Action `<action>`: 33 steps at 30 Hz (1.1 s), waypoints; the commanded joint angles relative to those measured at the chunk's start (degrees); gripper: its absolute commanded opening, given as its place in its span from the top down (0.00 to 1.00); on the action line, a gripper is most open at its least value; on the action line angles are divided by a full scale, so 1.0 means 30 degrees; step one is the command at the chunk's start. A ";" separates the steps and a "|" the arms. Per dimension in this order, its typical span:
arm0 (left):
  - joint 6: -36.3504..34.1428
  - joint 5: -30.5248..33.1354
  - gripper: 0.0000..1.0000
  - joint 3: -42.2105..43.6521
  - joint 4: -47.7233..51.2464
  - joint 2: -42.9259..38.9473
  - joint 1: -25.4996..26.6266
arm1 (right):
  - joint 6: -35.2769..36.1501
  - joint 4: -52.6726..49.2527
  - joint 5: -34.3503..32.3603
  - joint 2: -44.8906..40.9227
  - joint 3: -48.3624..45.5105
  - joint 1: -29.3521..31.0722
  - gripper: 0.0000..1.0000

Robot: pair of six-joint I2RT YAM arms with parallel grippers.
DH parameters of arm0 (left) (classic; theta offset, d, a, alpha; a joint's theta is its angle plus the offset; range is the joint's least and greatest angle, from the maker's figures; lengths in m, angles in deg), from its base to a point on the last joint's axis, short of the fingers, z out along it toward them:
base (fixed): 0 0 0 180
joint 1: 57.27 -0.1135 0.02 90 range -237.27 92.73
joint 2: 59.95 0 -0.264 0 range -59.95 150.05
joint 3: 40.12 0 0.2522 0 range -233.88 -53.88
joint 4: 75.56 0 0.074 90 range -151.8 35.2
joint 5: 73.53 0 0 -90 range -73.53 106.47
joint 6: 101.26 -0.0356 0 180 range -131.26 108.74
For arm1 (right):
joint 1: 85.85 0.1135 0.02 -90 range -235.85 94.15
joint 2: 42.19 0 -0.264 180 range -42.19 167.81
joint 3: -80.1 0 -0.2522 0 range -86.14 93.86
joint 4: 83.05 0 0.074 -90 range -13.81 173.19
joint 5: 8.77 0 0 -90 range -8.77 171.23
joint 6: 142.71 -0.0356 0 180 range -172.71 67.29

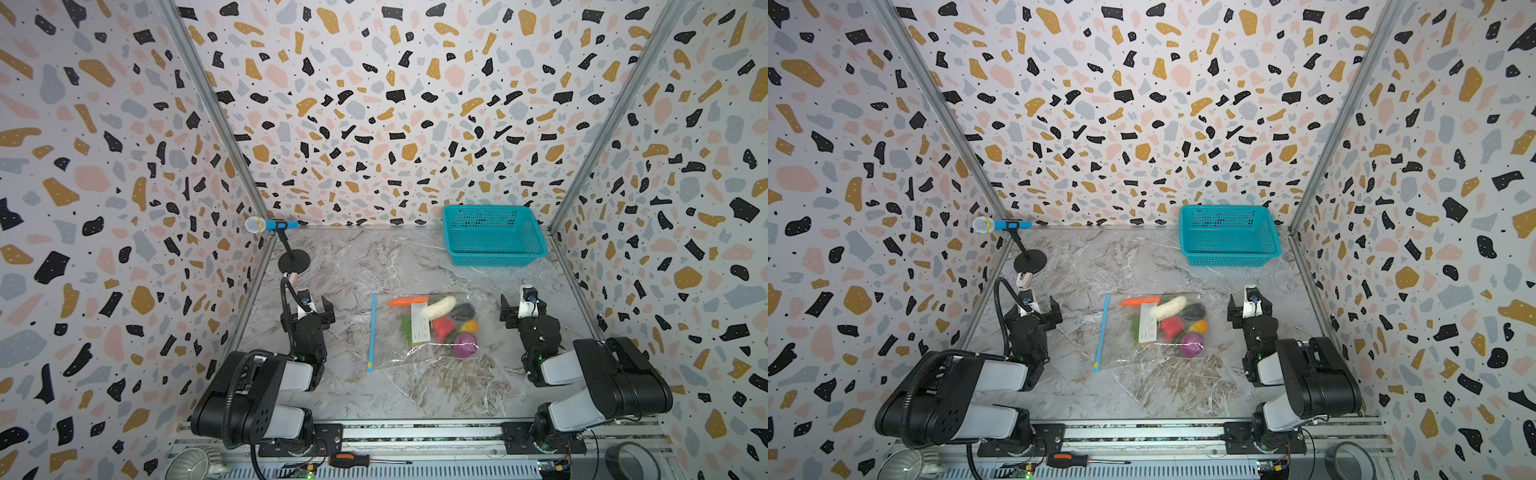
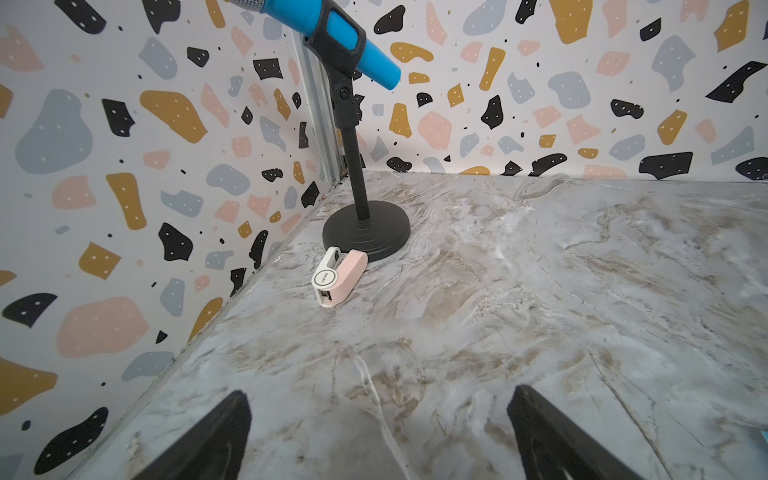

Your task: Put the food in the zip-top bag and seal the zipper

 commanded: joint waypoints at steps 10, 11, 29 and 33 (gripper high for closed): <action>0.0330 -0.0466 0.00 -0.0280 -0.1253 0.0062 -0.0428 | -0.0460 -0.1432 0.1047 0.0251 0.1079 -0.0268 0.01; 0.0345 -0.0480 0.01 -0.0119 -0.1334 -0.0133 -0.0429 | -0.0472 -0.1430 0.1040 0.0222 0.1084 -0.0291 0.01; 0.0275 -0.0581 0.01 -0.0238 -0.1252 -0.0002 -0.0428 | -0.0371 -0.1400 0.1047 0.0163 0.1045 -0.0287 0.01; 0.0242 -0.0627 0.01 -0.0238 -0.1264 0.0010 -0.0428 | -0.0390 -0.1277 0.1047 0.0069 0.0908 -0.0277 0.01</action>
